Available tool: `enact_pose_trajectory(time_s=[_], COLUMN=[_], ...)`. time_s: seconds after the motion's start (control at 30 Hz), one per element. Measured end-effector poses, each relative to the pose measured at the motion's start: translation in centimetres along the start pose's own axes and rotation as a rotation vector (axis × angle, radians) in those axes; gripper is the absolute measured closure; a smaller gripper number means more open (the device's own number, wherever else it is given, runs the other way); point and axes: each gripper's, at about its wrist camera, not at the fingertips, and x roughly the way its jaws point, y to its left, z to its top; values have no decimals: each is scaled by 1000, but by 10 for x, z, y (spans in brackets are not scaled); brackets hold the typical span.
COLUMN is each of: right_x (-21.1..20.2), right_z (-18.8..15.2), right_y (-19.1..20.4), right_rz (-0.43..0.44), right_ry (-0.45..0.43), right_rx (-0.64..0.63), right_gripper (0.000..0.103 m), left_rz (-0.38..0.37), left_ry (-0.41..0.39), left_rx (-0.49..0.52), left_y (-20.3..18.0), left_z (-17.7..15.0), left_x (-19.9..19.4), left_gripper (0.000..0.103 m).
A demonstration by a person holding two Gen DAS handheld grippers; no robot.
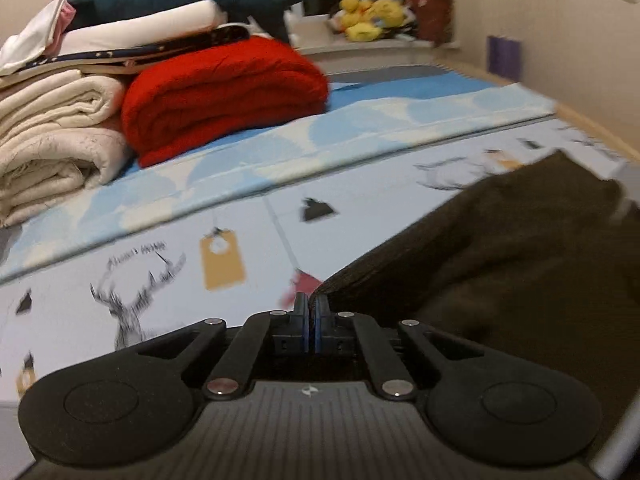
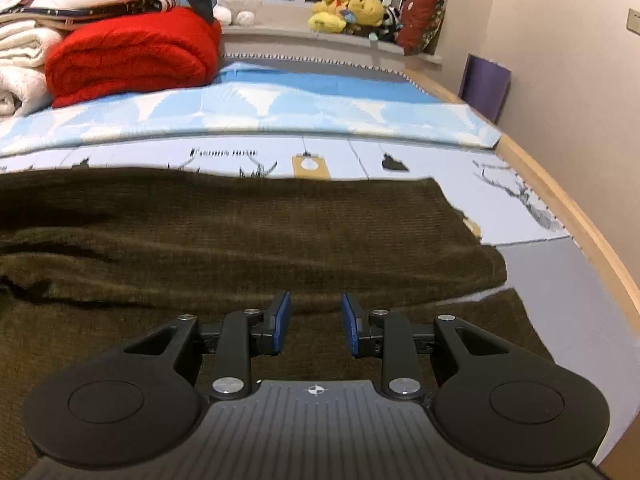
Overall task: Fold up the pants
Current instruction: 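Grasp the grey striped waistband with the left gripper and lift it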
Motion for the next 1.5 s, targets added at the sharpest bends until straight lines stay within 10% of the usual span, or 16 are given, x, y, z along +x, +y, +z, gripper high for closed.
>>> enact_pose_trajectory(time_s=[0.23, 0.47, 0.63, 0.87, 0.93, 1.03, 1.5], right_x=[-10, -16, -13, 3, 7, 17, 153], right_z=[-9, -11, -7, 5, 12, 23, 60], right_y=[-8, -9, -2, 11, 12, 13, 42], right_rz=[-6, 7, 19, 67, 95, 148, 313], right_ry=[-1, -1, 4, 19, 14, -4, 156], right_rx=[18, 37, 39, 61, 109, 188, 504], right_gripper=[74, 73, 73, 66, 65, 63, 53], left_rz=[-130, -152, -152, -125, -60, -21, 13], left_ry=[120, 244, 455, 403, 348, 293, 379], left_rx=[-149, -771, -946, -997, -1001, -943, -872], left_y=[-11, 73, 89, 106, 112, 110, 102], left_z=[-66, -104, -129, -117, -111, -98, -91], left_x=[-42, -33, 1, 22, 20, 20, 43], left_gripper=[97, 67, 48, 41, 71, 79, 73])
